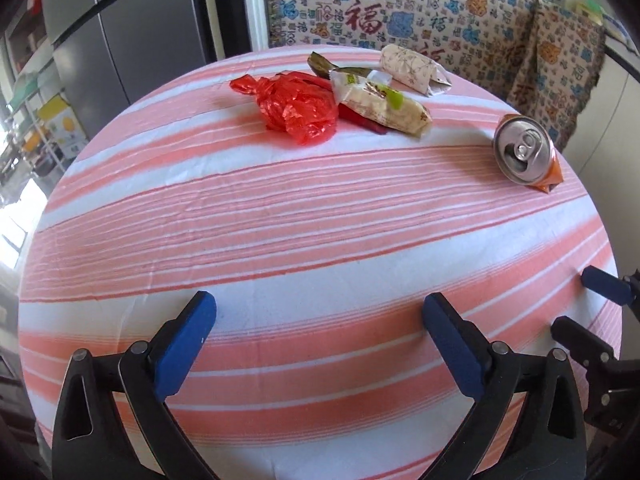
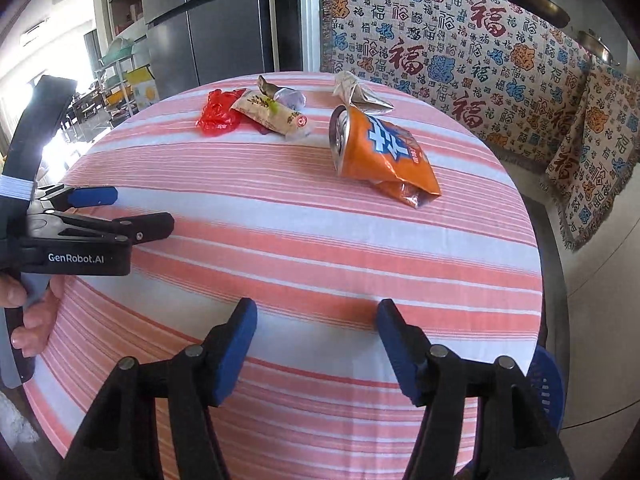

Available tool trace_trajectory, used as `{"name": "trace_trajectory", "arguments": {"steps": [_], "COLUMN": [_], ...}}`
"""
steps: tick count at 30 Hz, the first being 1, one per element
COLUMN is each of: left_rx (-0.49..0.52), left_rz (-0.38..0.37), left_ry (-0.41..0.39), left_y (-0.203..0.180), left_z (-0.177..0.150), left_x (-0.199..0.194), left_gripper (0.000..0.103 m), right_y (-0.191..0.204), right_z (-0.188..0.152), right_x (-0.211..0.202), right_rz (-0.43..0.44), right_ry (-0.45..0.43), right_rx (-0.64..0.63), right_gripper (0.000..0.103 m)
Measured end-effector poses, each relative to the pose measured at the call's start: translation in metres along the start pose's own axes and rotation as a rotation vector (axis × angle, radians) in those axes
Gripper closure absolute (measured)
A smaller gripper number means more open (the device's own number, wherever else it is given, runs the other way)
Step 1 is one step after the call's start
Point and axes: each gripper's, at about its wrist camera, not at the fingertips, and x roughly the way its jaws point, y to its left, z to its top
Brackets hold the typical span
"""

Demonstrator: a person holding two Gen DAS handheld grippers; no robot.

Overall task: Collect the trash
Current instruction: 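Return both tools to the table, then grasp the red plastic bag with the left tool while the right tool grasps the orange chip bag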

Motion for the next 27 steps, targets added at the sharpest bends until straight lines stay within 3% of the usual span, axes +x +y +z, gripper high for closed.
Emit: {"name": "trace_trajectory", "arguments": {"steps": [5, 11, 14, 15, 17, 18, 19, 22, 27], "left_rx": [-0.012, -0.059, -0.089, -0.096, -0.103, -0.103, -0.096, -0.090, -0.030], "left_rz": [0.018, 0.029, 0.039, 0.037, 0.017, -0.001, -0.004, -0.051, -0.120], "left_ry": [0.035, -0.020, -0.034, -0.037, -0.030, -0.020, -0.028, -0.009, 0.062], "left_y": [0.003, 0.003, 0.007, 0.009, 0.013, 0.014, 0.015, 0.022, 0.033], "left_z": [0.028, 0.079, 0.096, 0.099, 0.101, 0.100, 0.098, 0.084, 0.039], "left_x": [0.017, 0.037, 0.049, 0.053, 0.059, 0.060, 0.057, 0.042, 0.001], "left_gripper": [0.000, 0.002, 0.008, 0.014, 0.037, 0.061, 0.075, 0.083, 0.084], "right_y": [0.001, 0.000, 0.000, 0.000, -0.001, 0.000, 0.000, -0.001, -0.002], "right_z": [0.005, 0.006, 0.008, 0.009, 0.009, 0.009, 0.010, 0.011, 0.013], "right_x": [0.006, 0.008, 0.010, 0.010, 0.011, 0.011, 0.011, 0.012, 0.013], "right_rz": [-0.001, 0.001, 0.005, 0.007, 0.009, 0.010, 0.010, 0.016, 0.018], "right_ry": [-0.011, -0.024, -0.030, -0.032, -0.036, -0.038, -0.040, -0.039, -0.032], "right_rx": [-0.007, -0.017, -0.019, -0.019, -0.019, -0.021, -0.022, -0.025, -0.027], "right_gripper": [0.034, 0.033, 0.032, 0.032, 0.031, 0.031, 0.031, 0.031, 0.031]}}
